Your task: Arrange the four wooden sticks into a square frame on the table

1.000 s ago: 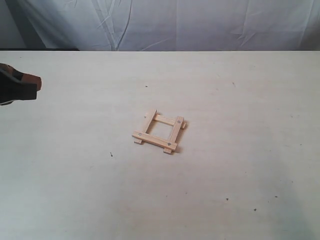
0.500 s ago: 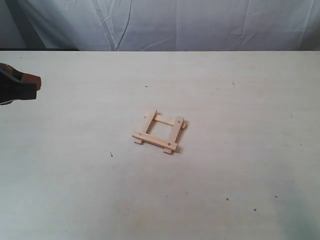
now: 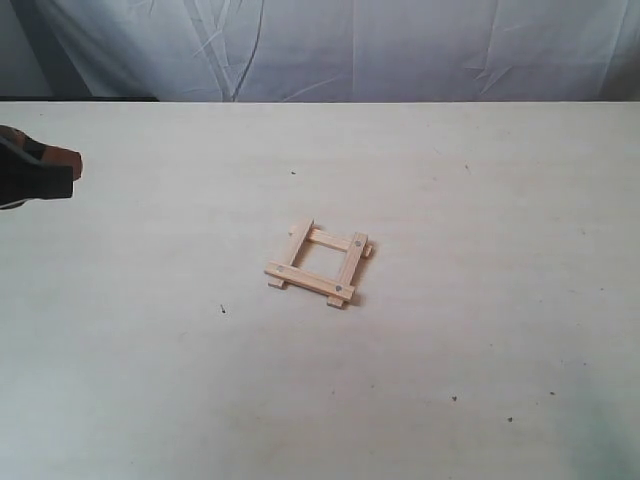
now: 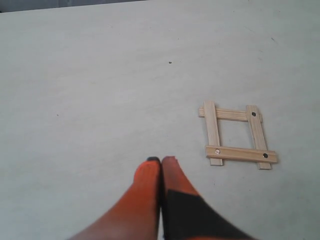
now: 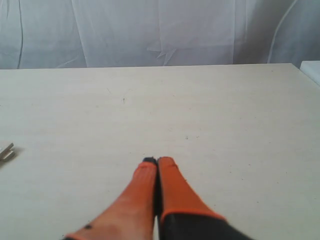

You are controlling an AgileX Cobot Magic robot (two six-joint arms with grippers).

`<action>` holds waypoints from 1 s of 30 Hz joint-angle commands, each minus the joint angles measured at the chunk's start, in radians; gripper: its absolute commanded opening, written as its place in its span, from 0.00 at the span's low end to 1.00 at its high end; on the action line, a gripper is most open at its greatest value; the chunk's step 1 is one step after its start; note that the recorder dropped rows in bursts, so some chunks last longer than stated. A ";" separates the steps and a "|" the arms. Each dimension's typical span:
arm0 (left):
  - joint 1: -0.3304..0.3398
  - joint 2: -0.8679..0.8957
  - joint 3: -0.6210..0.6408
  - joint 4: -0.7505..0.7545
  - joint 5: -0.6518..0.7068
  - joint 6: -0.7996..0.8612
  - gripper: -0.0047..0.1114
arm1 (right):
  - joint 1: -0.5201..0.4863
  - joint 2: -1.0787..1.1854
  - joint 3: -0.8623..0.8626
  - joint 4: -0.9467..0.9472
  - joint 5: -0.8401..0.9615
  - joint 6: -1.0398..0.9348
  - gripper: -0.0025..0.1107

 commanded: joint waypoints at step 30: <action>-0.002 -0.380 0.166 0.072 -0.145 0.001 0.04 | -0.004 -0.007 0.005 0.002 -0.010 -0.006 0.02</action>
